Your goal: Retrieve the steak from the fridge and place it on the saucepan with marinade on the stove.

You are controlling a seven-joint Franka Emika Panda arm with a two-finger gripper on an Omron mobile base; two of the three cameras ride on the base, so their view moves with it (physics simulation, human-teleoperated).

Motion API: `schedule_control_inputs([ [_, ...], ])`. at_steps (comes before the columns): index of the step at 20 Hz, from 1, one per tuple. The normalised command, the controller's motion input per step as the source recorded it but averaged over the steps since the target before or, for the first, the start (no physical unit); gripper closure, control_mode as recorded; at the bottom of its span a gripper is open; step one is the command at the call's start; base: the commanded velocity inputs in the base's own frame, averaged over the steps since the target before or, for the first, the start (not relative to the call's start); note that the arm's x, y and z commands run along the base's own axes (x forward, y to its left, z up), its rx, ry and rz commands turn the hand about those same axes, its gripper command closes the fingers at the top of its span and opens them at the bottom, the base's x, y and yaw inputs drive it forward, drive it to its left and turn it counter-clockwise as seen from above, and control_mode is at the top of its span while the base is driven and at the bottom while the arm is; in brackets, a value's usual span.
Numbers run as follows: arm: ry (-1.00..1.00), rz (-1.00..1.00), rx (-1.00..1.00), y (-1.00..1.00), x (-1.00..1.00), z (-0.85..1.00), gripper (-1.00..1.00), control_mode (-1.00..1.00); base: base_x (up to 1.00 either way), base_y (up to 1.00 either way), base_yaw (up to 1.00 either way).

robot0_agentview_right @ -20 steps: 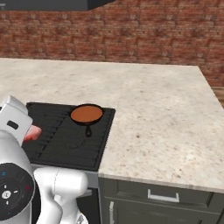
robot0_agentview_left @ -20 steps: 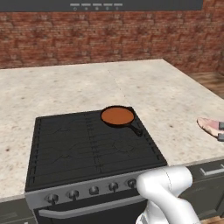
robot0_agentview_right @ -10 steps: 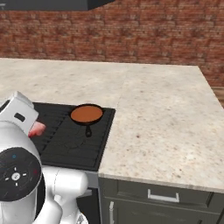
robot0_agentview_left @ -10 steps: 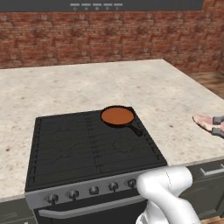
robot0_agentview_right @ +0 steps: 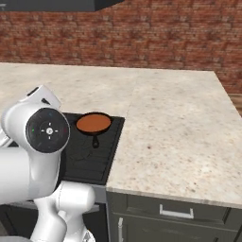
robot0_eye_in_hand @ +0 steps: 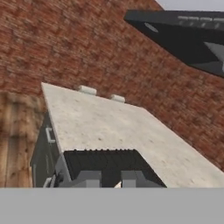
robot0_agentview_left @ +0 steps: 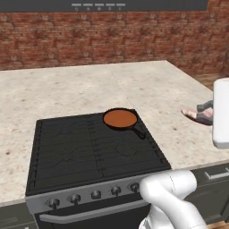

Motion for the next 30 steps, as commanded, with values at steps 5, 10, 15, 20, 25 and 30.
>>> schedule_control_inputs([
  [5,0.10,0.00,0.00,0.00,0.29,-0.14,1.00,-1.00,0.00,0.00,0.00],
  [10,0.13,0.00,0.00,0.00,0.35,-0.27,1.00,-1.00,0.00,0.00,0.00],
  [15,0.09,0.00,0.00,0.00,0.23,-0.20,1.00,-1.00,0.00,0.00,0.00],
  [20,0.01,0.00,0.00,0.00,0.18,-0.18,1.00,-1.00,0.00,0.00,0.00],
  [25,0.00,0.00,0.00,0.00,0.23,-0.18,1.00,-1.00,0.00,0.00,0.00],
  [30,0.00,0.00,0.00,0.00,0.40,-0.26,1.00,-1.00,0.00,0.00,0.00],
])
